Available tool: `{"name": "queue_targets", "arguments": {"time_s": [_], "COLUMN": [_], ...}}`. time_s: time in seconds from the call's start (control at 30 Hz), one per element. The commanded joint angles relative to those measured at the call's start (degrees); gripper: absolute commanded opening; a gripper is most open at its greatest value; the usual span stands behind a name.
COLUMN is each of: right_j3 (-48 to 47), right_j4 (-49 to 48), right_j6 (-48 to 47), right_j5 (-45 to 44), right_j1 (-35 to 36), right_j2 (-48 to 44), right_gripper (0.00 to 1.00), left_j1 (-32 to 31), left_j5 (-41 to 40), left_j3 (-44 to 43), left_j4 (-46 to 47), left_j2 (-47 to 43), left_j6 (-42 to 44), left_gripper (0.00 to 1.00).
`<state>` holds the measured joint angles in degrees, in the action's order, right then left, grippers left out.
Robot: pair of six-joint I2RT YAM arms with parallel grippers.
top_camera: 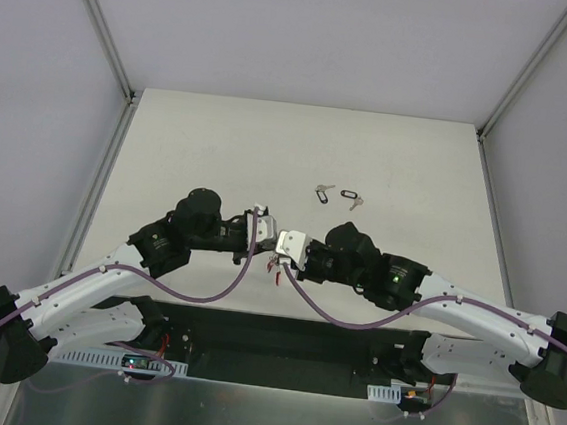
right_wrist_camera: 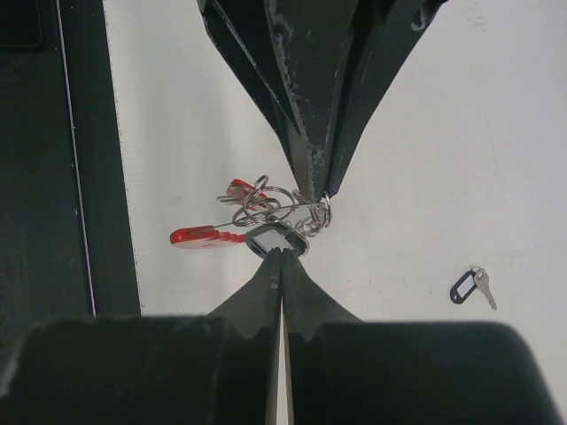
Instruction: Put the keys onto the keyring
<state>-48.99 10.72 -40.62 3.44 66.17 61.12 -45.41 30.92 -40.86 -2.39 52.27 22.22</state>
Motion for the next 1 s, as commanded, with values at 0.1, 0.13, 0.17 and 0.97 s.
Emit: {"name": "queue_targets", "arguments": {"time_s": [0.1,0.13,0.17,0.97], "right_j3": [-3.30,-3.30,-3.22,5.58], "right_j4": [0.18,-0.08,-0.26,-24.17], "right_j6": [-0.86,-0.86,-0.78,11.53], "right_j5": [-0.98,-1.07,-1.16,-16.71], "right_j1": [0.98,0.98,1.06,1.50], "right_j2": [1.19,1.19,1.10,-5.23], "right_gripper": [0.01,0.01,0.01,0.40], "left_j1": [-0.47,-0.47,-0.47,-0.47], "left_j5": [-1.12,-1.12,-1.12,-12.46], "left_j3": [-2.56,-2.56,-2.56,1.75], "left_j4": [2.92,3.01,3.18,11.27], "left_j2": [-0.24,-0.33,-0.33,-3.40], "left_j6": [-2.79,-2.88,-3.06,-8.33], "left_gripper": [0.00,0.00,0.00,0.00]}}
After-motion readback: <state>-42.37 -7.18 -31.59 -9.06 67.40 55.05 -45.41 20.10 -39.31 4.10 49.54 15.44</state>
